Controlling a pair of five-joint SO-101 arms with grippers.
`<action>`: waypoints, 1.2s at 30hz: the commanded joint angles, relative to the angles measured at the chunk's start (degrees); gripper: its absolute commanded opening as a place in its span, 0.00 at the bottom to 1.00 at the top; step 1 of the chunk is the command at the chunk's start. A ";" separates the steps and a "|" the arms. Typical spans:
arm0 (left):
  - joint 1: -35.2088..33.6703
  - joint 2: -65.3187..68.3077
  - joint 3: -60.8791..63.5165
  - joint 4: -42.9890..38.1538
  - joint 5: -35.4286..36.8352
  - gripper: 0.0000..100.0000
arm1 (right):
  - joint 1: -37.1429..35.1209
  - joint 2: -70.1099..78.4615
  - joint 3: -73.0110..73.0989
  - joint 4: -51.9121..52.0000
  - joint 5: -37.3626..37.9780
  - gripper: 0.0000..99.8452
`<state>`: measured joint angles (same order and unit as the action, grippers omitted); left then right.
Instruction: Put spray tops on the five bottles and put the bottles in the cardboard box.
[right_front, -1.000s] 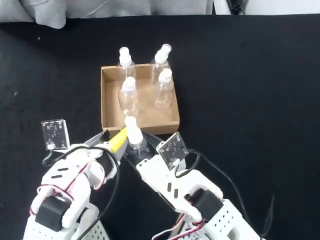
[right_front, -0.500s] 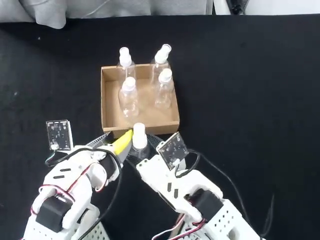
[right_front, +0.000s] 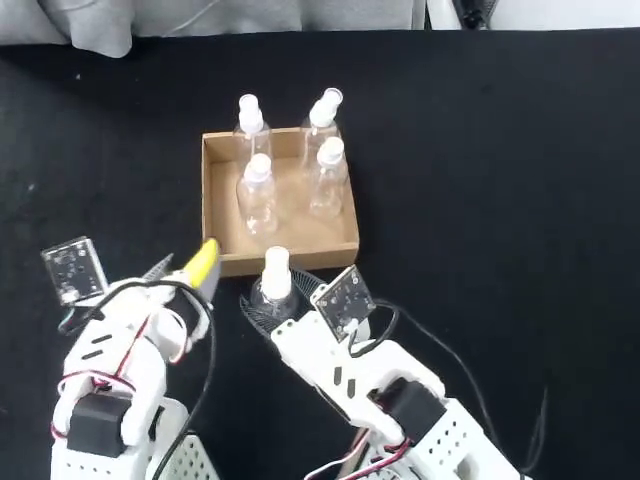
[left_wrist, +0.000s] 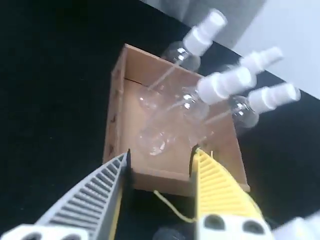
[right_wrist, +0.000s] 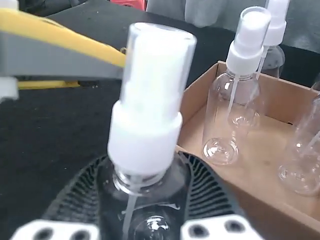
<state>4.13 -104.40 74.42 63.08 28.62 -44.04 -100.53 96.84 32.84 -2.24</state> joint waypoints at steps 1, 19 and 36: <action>-4.70 -0.26 -0.92 -1.49 -0.09 0.19 | -0.44 -1.19 -0.13 0.26 0.09 0.01; -17.63 -0.26 4.35 -1.49 -5.54 0.19 | 2.55 -1.10 -0.13 0.26 0.09 0.01; -18.86 -0.26 12.18 -1.67 -5.63 0.19 | 2.64 -0.92 -0.13 0.26 0.09 0.01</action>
<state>-14.51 -103.87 86.11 63.08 23.43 -42.64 -100.53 96.84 32.84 -2.24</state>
